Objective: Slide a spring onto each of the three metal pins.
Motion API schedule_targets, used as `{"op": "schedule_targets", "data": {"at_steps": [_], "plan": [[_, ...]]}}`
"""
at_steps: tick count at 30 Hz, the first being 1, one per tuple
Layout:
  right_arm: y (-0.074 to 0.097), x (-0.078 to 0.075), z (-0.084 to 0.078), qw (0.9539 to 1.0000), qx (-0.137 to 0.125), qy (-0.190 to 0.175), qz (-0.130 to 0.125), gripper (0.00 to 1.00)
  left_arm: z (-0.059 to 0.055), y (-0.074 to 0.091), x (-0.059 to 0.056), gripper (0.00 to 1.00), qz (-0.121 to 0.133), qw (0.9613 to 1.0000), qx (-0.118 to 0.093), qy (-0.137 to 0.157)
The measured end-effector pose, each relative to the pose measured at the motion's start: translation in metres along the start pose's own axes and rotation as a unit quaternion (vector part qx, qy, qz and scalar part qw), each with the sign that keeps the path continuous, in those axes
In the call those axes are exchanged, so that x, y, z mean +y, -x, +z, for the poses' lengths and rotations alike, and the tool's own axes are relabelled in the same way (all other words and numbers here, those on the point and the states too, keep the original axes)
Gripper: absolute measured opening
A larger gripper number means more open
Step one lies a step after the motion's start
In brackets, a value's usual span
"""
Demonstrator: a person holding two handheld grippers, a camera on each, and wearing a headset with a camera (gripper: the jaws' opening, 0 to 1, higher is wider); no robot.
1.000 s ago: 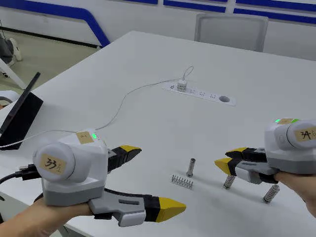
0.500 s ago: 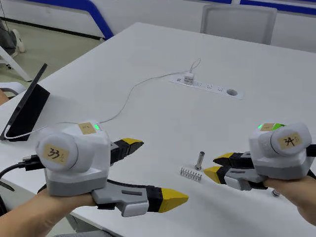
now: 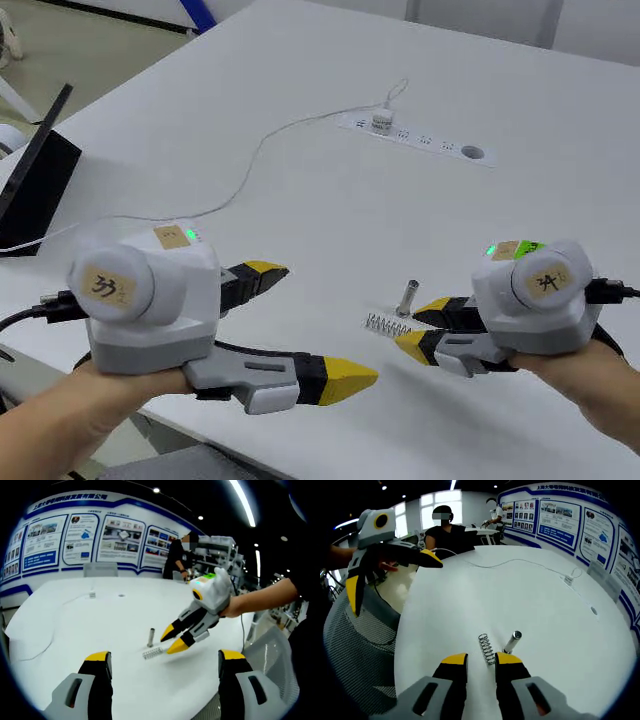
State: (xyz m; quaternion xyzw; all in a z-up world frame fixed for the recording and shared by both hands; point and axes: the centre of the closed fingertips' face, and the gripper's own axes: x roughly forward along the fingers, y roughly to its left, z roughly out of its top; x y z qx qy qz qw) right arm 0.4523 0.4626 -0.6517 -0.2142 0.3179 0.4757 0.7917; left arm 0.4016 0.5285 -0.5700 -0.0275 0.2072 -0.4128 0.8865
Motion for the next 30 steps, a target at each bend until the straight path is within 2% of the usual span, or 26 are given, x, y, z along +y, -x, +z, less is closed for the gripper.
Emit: {"op": "schedule_targets", "data": {"at_steps": [5, 8, 12, 19, 26, 30], "plan": [[-0.014, -0.008, -0.006, 0.9995, 0.025, 0.021, -0.006, 0.21, -0.002, 0.002, 0.003, 0.89, 0.003, 1.0, 0.0, 0.008], [-0.02, -0.007, -0.01, 0.9994, 0.032, 0.005, 0.013, 0.2, -0.003, 0.003, 0.004, 0.89, 0.005, 0.9999, -0.001, 0.013], [-0.024, -0.011, -0.017, 0.9989, 0.044, 0.008, 0.011, 0.2, -0.008, 0.003, 0.008, 0.89, 0.008, 0.9998, 0.004, 0.018], [-0.026, -0.011, -0.019, 0.9986, 0.042, -0.01, 0.029, 0.19, -0.01, 0.0, 0.009, 0.88, 0.006, 0.9997, 0.007, 0.023], [-0.026, -0.012, -0.019, 0.9987, 0.039, -0.008, 0.031, 0.16, -0.009, -0.004, 0.007, 0.88, 0.003, 0.9997, 0.009, 0.022], [-0.026, -0.006, -0.018, 0.9986, 0.035, 0.004, 0.038, 0.12, -0.008, -0.003, 0.005, 0.88, 0.004, 0.9997, 0.013, 0.019]]}}
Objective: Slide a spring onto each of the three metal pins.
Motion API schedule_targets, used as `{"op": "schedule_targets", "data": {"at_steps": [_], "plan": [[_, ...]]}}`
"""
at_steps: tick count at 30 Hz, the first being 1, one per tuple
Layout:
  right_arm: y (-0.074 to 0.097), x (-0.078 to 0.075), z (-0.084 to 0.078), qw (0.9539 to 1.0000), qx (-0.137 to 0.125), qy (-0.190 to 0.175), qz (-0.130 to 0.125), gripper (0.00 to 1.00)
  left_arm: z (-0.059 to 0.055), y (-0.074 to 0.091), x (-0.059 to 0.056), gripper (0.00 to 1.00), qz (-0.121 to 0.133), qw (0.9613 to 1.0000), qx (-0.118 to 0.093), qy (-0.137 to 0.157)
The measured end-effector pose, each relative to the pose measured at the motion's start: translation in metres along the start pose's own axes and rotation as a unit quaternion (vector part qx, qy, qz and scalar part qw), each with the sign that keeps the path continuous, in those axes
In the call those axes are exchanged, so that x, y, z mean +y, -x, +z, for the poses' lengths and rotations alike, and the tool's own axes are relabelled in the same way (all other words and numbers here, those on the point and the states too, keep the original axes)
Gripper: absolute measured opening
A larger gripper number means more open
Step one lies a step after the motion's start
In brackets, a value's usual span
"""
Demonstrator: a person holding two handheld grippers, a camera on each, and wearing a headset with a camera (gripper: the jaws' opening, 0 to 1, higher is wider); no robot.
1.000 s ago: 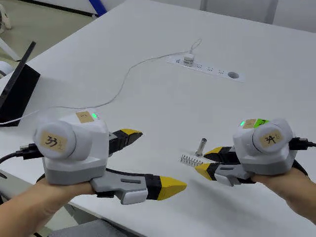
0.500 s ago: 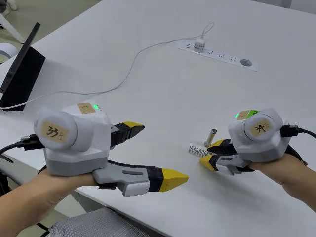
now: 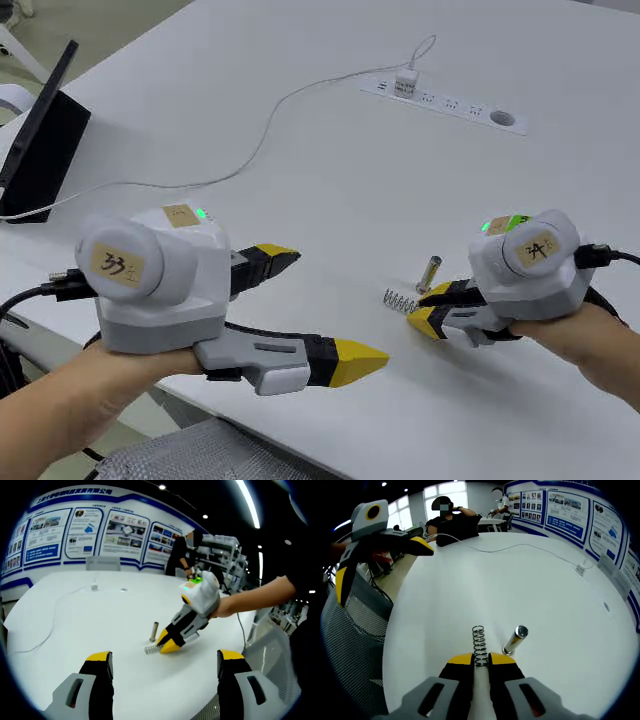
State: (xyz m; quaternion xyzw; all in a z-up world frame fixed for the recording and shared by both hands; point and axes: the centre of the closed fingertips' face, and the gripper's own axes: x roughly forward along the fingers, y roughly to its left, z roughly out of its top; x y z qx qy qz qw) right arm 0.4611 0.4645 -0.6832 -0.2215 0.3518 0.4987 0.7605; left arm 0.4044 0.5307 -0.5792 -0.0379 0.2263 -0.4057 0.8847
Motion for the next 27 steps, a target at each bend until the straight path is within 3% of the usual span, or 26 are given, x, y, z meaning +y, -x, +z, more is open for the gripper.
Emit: {"op": "schedule_targets", "data": {"at_steps": [11, 16, 21, 24, 27], "plan": [[0.006, 0.001, 0.0, 1.0, 0.003, 0.004, -0.007, 0.11, 0.006, 0.006, -0.004, 0.86, 0.004, 0.9999, 0.003, -0.013], [0.025, 0.008, 0.012, 0.9997, -0.025, 0.008, -0.003, 0.11, 0.013, 0.006, -0.008, 0.84, -0.001, 0.9998, 0.003, -0.021], [0.052, 0.016, 0.02, 0.9984, -0.046, 0.032, 0.0, 0.11, 0.019, -0.001, -0.021, 0.82, -0.019, 0.999, 0.009, -0.039], [0.068, 0.014, 0.02, 0.9962, -0.042, 0.074, -0.016, 0.11, 0.02, -0.006, -0.031, 0.76, -0.032, 0.9973, 0.019, -0.063], [0.088, 0.024, 0.027, 0.9951, -0.063, 0.076, -0.007, 0.11, 0.019, -0.012, -0.043, 0.7, -0.045, 0.9941, 0.033, -0.093]]}}
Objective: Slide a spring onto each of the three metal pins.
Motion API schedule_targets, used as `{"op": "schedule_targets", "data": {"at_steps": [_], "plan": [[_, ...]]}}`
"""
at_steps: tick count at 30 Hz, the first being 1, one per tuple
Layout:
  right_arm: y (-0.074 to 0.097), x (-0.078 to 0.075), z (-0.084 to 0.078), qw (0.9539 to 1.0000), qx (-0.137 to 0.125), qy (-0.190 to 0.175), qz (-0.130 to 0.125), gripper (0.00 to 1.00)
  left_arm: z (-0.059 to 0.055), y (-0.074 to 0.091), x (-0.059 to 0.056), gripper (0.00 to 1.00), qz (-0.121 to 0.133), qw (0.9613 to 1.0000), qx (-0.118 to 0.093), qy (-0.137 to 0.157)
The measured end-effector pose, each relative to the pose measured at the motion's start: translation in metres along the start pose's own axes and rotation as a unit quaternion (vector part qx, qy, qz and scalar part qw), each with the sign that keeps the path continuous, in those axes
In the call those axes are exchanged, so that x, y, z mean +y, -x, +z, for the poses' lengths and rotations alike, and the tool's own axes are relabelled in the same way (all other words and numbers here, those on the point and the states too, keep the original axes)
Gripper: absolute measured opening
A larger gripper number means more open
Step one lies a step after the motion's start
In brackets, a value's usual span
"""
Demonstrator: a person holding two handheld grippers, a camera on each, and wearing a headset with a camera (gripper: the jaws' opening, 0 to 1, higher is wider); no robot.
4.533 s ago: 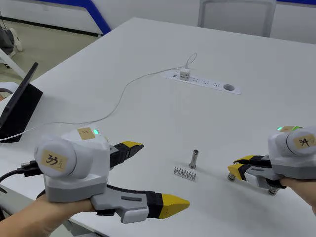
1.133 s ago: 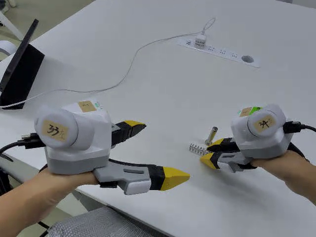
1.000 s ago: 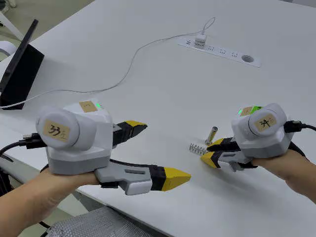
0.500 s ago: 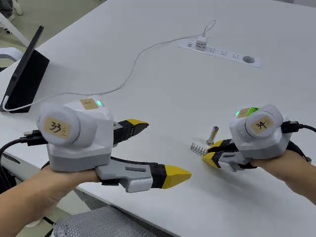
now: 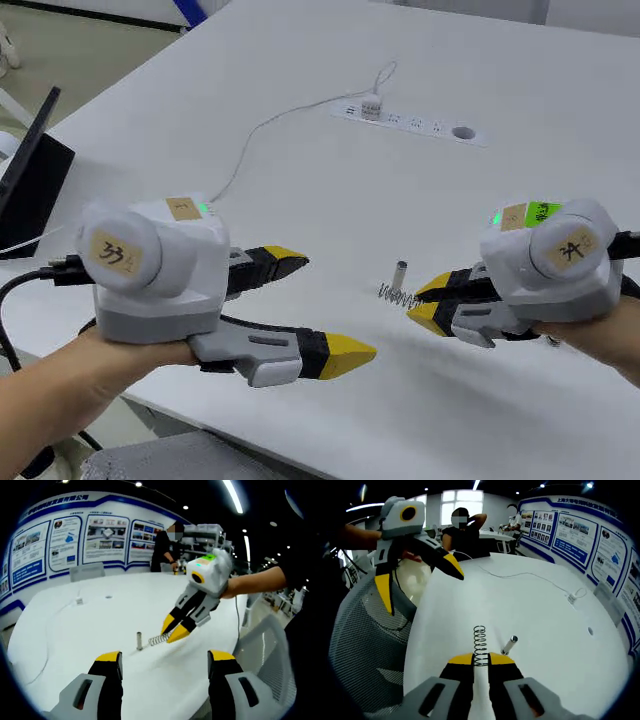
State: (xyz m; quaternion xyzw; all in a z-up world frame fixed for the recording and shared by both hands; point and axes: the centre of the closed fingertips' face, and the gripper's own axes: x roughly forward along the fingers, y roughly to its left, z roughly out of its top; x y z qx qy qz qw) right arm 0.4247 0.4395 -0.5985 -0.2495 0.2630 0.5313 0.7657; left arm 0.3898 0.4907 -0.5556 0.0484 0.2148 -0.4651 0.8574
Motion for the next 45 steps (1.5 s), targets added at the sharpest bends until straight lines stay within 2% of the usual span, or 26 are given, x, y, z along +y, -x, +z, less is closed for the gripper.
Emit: {"op": "schedule_targets", "data": {"at_steps": [4, 6, 7, 12, 14, 20, 25, 32, 39, 42, 43, 45], "plan": [[0.021, 0.005, 0.007, 0.9996, -0.005, 0.027, -0.006, 0.11, 0.006, -0.01, -0.012, 0.65, -0.015, 0.9998, -0.001, -0.014], [0.031, 0.011, 0.017, 0.9994, -0.028, 0.021, 0.001, 0.11, 0.009, -0.016, -0.018, 0.62, -0.022, 0.9994, 0.0, -0.026], [0.037, 0.013, 0.019, 0.9993, -0.029, 0.025, 0.003, 0.11, 0.011, -0.019, -0.021, 0.6, -0.023, 0.9992, 0.0, -0.034], [0.05, 0.022, 0.022, 0.9978, -0.032, 0.058, 0.009, 0.11, 0.022, -0.028, -0.031, 0.55, -0.034, 0.9985, -0.013, -0.04], [0.053, 0.025, 0.023, 0.9975, -0.037, 0.058, 0.016, 0.11, 0.024, -0.032, -0.034, 0.52, -0.04, 0.9981, -0.011, -0.046], [0.06, 0.035, 0.02, 0.9945, -0.032, 0.094, 0.034, 0.11, 0.028, -0.036, -0.044, 0.41, -0.062, 0.9955, -0.001, -0.071], [0.061, 0.043, 0.02, 0.9911, -0.027, 0.123, 0.044, 0.11, 0.031, -0.037, -0.05, 0.25, -0.075, 0.9937, 0.003, -0.084], [0.063, 0.053, 0.024, 0.9892, -0.036, 0.132, 0.053, 0.11, 0.025, -0.033, -0.058, 0.2, -0.089, 0.9899, 0.027, -0.106], [0.066, 0.059, 0.024, 0.987, -0.032, 0.146, 0.059, 0.11, 0.023, -0.03, -0.067, 0.14, -0.103, 0.9858, 0.037, -0.128], [0.067, 0.061, 0.024, 0.9861, -0.031, 0.152, 0.061, 0.11, 0.022, -0.029, -0.07, 0.13, -0.104, 0.9822, 0.037, -0.152], [0.068, 0.061, 0.024, 0.9856, -0.031, 0.154, 0.061, 0.11, 0.022, -0.028, -0.071, 0.12, -0.105, 0.9791, 0.037, -0.17], [0.069, 0.062, 0.023, 0.9845, -0.031, 0.162, 0.059, 0.11, 0.022, -0.028, -0.073, 0.12, -0.101, 0.9787, 0.035, -0.176]]}}
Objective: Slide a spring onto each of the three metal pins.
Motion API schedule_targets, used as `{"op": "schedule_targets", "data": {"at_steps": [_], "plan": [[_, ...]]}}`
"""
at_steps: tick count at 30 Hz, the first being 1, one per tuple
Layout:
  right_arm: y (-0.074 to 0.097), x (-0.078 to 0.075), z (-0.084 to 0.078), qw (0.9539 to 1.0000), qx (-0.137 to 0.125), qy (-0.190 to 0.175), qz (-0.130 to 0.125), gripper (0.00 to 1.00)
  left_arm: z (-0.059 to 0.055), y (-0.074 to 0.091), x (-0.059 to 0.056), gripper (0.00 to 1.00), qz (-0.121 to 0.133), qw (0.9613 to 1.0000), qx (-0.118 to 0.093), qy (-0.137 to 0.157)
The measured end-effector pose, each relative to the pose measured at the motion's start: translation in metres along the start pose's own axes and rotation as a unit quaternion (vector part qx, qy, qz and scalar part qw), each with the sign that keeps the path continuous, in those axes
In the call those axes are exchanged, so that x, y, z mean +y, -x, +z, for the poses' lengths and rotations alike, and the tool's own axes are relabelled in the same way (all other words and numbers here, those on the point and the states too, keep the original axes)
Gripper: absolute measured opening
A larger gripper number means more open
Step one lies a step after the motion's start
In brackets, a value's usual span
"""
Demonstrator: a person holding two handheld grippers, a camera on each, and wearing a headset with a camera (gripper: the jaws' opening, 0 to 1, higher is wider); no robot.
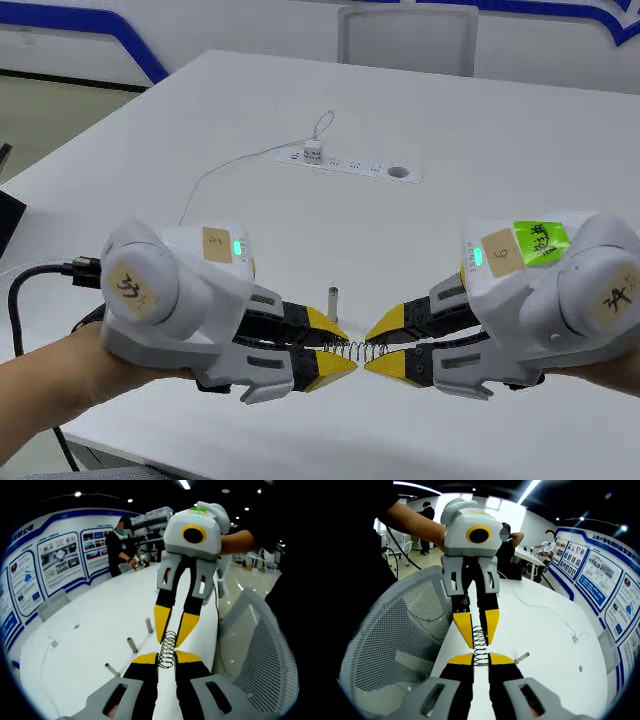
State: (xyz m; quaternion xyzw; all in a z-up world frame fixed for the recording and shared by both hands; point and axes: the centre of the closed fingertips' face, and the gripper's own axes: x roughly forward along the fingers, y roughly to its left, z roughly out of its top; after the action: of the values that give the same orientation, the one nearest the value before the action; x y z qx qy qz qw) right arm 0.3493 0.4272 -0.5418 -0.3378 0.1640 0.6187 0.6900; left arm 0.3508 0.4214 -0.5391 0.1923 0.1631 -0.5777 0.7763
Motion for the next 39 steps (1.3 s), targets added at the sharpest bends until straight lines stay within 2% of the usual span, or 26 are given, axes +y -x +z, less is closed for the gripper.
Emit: {"op": "schedule_targets", "data": {"at_steps": [7, 10, 15, 18, 21, 25, 30, 36, 39], "plan": [[0.001, -0.002, 0.0, 0.9999, -0.006, 0.008, -0.009, 0.12, 0.001, 0.0, 0.001, 0.1, 0.006, 0.9999, -0.002, -0.015], [0.003, -0.006, 0.002, 0.9995, -0.014, 0.013, -0.024, 0.13, 0.003, 0.002, 0.003, 0.1, 0.008, 0.9998, -0.004, -0.016], [0.005, -0.011, 0.002, 0.9991, -0.024, 0.004, -0.033, 0.18, 0.002, 0.003, 0.004, 0.1, 0.009, 0.9997, -0.001, -0.021], [0.005, -0.009, 0.003, 0.999, -0.037, -0.011, -0.024, 0.18, 0.004, 0.004, 0.003, 0.1, 0.006, 0.9998, -0.005, -0.018], [0.004, -0.009, 0.003, 0.9989, -0.038, -0.016, -0.021, 0.18, 0.004, 0.004, 0.002, 0.1, 0.004, 0.9997, -0.004, -0.022], [0.002, -0.006, 0.002, 0.9991, -0.036, -0.018, -0.015, 0.16, 0.011, 0.006, 0.001, 0.1, 0.003, 0.9996, -0.017, -0.022], [0.006, -0.005, 0.005, 0.9974, -0.052, -0.049, -0.005, 0.12, 0.008, 0.006, 0.002, 0.1, 0.002, 0.9995, -0.012, -0.028], [0.01, 0.001, 0.009, 0.9961, -0.066, -0.057, 0.013, 0.11, 0.005, 0.004, -0.003, 0.1, -0.009, 0.9994, -0.004, -0.032], [0.013, 0.004, 0.016, 0.9929, -0.089, -0.073, 0.027, 0.11, 0.002, 0.002, -0.003, 0.1, -0.01, 0.9992, 0.004, -0.038]]}}
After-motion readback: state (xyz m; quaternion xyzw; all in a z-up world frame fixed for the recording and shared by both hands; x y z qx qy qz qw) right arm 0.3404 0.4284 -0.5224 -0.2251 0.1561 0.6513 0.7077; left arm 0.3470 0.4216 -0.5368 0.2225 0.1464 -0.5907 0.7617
